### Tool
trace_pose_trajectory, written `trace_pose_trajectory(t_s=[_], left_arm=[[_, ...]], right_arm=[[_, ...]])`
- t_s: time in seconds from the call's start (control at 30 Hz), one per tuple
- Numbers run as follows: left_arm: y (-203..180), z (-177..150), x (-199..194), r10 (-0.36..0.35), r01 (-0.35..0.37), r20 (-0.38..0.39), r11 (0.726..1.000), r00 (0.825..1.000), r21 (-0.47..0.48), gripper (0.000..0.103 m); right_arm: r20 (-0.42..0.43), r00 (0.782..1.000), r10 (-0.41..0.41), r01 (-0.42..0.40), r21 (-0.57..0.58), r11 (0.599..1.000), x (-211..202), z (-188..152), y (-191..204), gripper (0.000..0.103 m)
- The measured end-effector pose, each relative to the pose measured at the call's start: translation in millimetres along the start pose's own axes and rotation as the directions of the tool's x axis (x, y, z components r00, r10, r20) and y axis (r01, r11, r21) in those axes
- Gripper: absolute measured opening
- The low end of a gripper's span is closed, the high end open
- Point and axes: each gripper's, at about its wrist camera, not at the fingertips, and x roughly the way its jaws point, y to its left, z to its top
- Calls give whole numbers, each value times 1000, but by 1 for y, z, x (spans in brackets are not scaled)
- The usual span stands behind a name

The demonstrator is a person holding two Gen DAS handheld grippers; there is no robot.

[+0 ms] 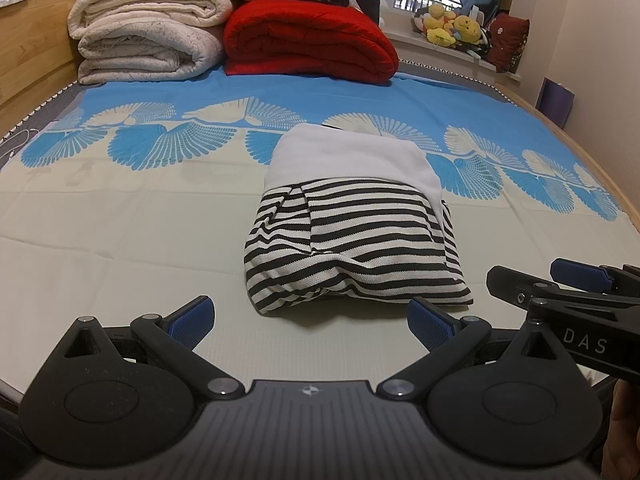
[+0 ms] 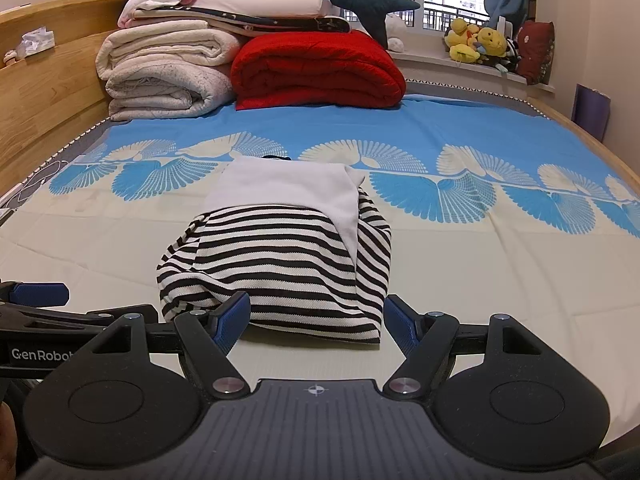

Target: Fold small clothes

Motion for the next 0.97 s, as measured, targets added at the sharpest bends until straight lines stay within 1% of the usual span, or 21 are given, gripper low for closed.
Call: trace_pose_trajectory(t_s=[0.53,0.97], left_arm=[[0,0,0,0,0,0,1000,1000,1,102],[2,3,-2,-2,1,18,1000,1000,23,102]], right_arm=[[-5,1000,-4,4,8,1000,2,-2,4,75],[-12,1000,-4,4,23,1000,2,-1,7,75]])
